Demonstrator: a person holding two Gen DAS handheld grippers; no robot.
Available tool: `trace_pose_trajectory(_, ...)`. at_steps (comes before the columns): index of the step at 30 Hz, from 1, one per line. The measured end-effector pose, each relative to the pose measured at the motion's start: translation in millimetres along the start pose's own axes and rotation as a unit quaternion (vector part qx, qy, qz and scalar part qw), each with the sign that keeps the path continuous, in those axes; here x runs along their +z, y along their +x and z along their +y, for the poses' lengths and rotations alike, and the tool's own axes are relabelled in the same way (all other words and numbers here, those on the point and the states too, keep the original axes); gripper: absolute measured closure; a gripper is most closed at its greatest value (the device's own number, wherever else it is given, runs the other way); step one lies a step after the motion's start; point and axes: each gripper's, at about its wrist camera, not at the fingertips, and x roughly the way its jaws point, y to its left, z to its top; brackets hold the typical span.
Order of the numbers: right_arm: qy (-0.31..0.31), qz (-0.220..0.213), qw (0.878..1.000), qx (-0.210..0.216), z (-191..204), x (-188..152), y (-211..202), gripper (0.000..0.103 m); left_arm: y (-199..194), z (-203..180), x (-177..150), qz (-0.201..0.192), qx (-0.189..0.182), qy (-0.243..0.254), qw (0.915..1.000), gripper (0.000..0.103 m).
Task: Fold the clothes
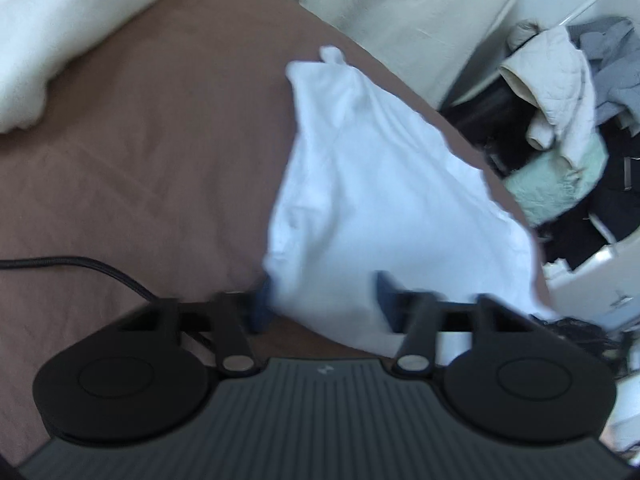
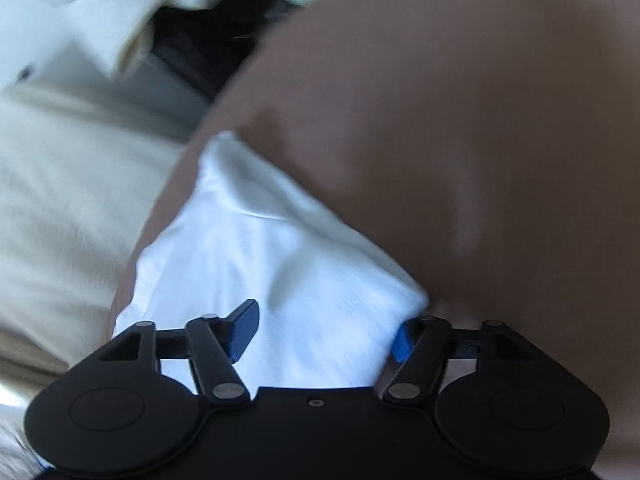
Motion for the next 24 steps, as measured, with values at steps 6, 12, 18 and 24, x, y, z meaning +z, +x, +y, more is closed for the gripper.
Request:
trace_pose_trajectory(6, -0.066, -0.049, 0.997, -0.004, 20.7, -6.9, -25.3, 0.095, -9.1, -13.7, -0.1, -0.021, 0.028, 0.070, 0.9969, 0.093)
trace_pose_trajectory(12, -0.051, -0.039, 0.996, -0.056, 14.2, -9.2, -32.7, 0.095, -7.2, -11.1, -5.4, -0.014, 0.038, 0.075, 0.9964, 0.093)
trace_pose_trajectory(18, -0.091, -0.054, 0.992, -0.063, 31.3, -12.0, -41.7, 0.095, 1.6, 2.4, 4.0, 0.021, 0.016, 0.042, 0.9988, 0.091)
trace_pose_trajectory(24, -0.075, -0.061, 0.995, -0.023, 25.6, 1.3, -59.1, 0.094, 13.0, -3.2, 2.7, 0.015, -0.008, 0.046, 0.9988, 0.093)
